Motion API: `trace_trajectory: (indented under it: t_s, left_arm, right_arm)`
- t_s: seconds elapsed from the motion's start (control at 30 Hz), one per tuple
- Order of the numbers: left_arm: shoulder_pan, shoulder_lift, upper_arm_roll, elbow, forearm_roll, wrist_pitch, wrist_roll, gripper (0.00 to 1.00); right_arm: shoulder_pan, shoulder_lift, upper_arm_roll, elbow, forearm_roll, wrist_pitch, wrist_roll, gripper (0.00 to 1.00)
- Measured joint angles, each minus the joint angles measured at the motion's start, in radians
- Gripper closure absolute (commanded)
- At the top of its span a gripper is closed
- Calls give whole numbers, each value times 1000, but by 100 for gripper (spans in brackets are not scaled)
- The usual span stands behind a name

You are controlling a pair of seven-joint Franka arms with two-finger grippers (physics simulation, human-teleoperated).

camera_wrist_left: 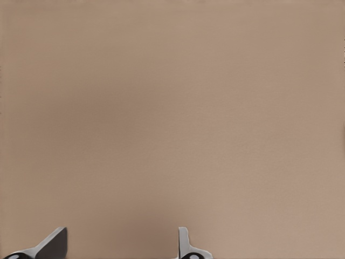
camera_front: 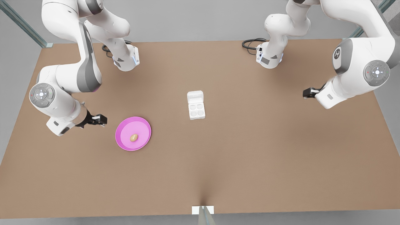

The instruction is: Pack egg into the box and close the box lid

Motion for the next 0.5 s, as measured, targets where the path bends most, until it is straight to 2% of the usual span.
trace_trajectory:
  t_s: [0.17, 0.3, 0.5]
  left_arm:
    - [4, -1, 0, 0, 5, 68, 18, 0]
    - [1, 1, -1, -1, 6, 94, 29, 0]
    - [1, 1, -2, -2, 6, 111, 41, 0]
  right_arm:
    - [-29, 76, 0, -23, 10, 29, 16, 0]
    - [-52, 132, 5, -328, 23, 195, 31, 0]
    - [-55, 167, 12, -523, 27, 522, 55, 0]
